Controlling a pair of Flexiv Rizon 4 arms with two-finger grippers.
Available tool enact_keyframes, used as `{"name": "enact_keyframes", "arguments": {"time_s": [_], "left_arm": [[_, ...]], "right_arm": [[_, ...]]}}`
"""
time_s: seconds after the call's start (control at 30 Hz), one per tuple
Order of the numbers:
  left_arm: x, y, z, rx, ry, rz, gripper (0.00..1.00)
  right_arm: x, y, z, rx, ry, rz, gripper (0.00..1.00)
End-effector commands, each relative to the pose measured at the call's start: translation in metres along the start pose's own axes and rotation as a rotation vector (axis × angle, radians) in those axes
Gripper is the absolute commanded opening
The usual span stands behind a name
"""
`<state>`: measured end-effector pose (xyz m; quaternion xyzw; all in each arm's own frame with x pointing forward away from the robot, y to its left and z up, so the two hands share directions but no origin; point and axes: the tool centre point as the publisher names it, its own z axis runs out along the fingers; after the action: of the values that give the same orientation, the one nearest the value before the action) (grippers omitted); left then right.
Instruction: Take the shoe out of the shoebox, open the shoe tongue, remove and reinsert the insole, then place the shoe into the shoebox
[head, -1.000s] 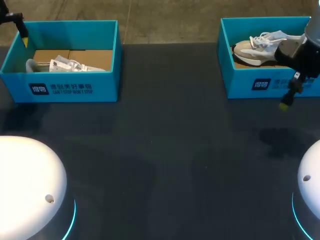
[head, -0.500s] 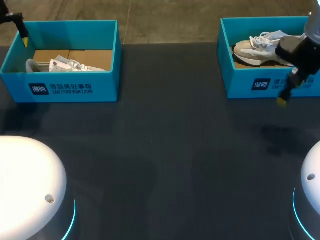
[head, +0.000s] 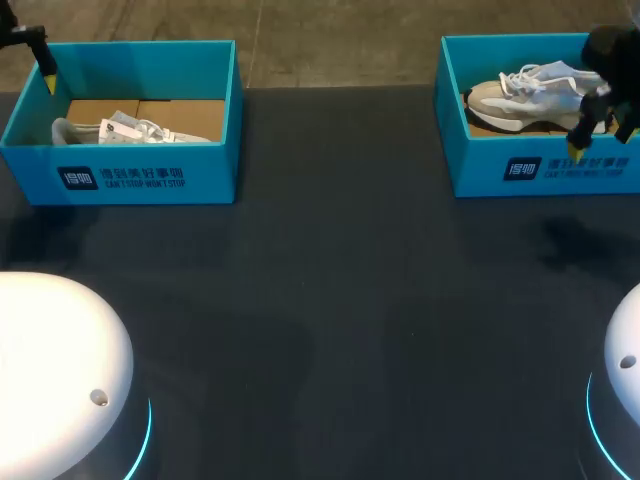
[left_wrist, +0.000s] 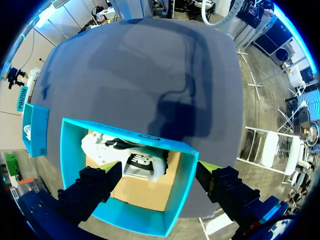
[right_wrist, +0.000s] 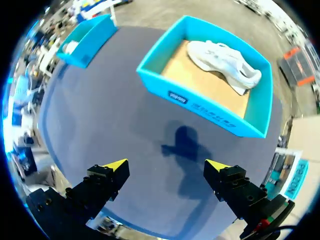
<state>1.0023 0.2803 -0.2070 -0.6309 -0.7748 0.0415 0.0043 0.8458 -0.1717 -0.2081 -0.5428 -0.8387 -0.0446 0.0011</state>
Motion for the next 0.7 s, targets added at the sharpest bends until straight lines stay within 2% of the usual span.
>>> {"name": "enact_keyframes", "arguments": {"time_s": [0.03,0.2,0.33,0.7], "left_arm": [[0.0,-0.001,0.0,-0.003,0.002,0.0,1.0],[0.0,-0.001,0.0,-0.003,0.002,0.0,1.0],[0.0,-0.001,0.0,-0.003,0.002,0.0,1.0],[0.0,-0.001,0.0,-0.003,0.002,0.0,1.0]], "right_arm": [[-0.01,0.025,-0.002,0.063,0.014,0.015,1.0],[-0.019,0.042,-0.005,0.118,0.026,0.144,1.0],[-0.026,0.052,-0.012,0.12,0.034,0.228,1.0],[-0.026,0.052,-0.012,0.12,0.034,0.228,1.0]]}}
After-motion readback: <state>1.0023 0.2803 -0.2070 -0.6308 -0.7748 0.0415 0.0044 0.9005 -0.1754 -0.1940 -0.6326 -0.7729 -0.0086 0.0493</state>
